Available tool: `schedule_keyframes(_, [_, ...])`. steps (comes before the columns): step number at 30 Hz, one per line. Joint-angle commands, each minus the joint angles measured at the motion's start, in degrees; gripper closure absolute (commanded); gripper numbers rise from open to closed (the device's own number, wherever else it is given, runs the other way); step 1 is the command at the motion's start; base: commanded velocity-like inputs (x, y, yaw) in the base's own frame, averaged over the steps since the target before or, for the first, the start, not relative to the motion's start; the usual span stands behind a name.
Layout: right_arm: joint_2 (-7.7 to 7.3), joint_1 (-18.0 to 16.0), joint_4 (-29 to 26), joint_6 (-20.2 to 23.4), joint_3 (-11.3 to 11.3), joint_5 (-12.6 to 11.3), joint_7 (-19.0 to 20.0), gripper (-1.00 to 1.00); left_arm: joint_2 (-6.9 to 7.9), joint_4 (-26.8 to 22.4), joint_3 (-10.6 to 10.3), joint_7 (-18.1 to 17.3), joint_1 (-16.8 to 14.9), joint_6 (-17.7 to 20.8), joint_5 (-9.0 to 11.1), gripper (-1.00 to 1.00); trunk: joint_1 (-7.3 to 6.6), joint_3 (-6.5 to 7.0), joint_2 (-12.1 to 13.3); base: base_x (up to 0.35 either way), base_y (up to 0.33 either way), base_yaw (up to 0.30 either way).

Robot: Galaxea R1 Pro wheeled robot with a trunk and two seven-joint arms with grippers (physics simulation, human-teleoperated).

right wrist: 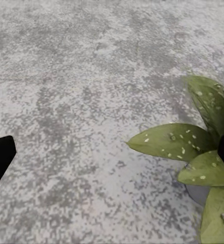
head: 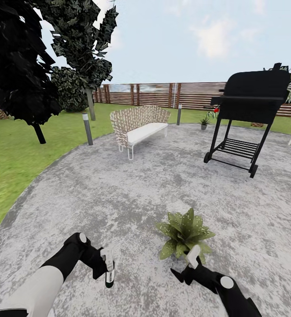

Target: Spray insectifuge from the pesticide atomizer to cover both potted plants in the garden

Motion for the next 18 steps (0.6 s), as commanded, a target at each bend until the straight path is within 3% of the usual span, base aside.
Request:
schedule_keyframes(1, [0.15, -0.1, 0.0, -0.4, 0.0, 0.5, 0.3, -1.00, -0.02, -0.1, 0.1, -0.3, 0.0, 0.3, -0.1, 1.00, -0.01, -0.06, 0.0, 0.000, 0.000, 0.000])
schedule_keyframes(5, [0.48, -0.4, -0.1, -0.4, 1.2, 0.5, 0.2, -1.00, -0.02, 0.9, -0.2, -0.3, 0.0, -1.0, -0.3, 1.00, -0.01, -0.06, 0.0, 0.000, 0.000, 0.000])
schedule_keyframes(6, [0.55, -0.6, -0.1, -0.4, 13.0, 0.4, 0.3, -1.00, -0.02, 1.0, -0.2, -0.3, 0.0, -1.8, -0.3, 1.00, -0.01, -0.06, 0.0, 0.000, 0.000, 0.000])
schedule_keyframes(7, [0.60, -0.8, -0.1, -0.4, 13.2, 0.4, 1.1, -1.00, -0.02, 1.1, -0.2, -0.3, 0.0, -2.4, -0.3, 1.00, -0.01, -0.06, 0.0, 0.000, 0.000, 0.000])
schedule_keyframes(11, [0.84, -2.3, -0.2, -0.2, 13.3, 0.3, 10.1, -1.00, -0.10, 1.1, -0.4, -0.5, 0.0, -3.6, -0.4, 1.00, -0.01, -0.06, 0.0, 0.000, 0.000, 0.000])
schedule_keyframes(15, [0.98, -3.0, -0.2, -0.2, 13.3, 0.3, 12.4, -1.00, -0.13, 1.1, -5.3, -0.7, 0.0, -3.8, -0.3, 1.00, -0.01, -0.06, 0.0, 0.000, 0.000, 0.000])
schedule_keyframes(16, [1.48, -3.1, -0.2, -0.2, 13.3, 0.3, 12.8, 1.00, -0.22, 1.1, -6.4, -0.7, 0.0, -3.9, -0.1, 1.00, -0.01, -0.06, 0.0, 0.000, 0.000, 0.000])
schedule_keyframes(18, [1.96, -3.1, -0.3, -0.2, 13.3, 0.3, 14.4, 1.00, -0.94, 1.1, -7.1, -0.8, 0.0, -3.9, -0.3, 1.00, -0.01, -0.06, 0.0, 0.000, 0.000, 0.000])
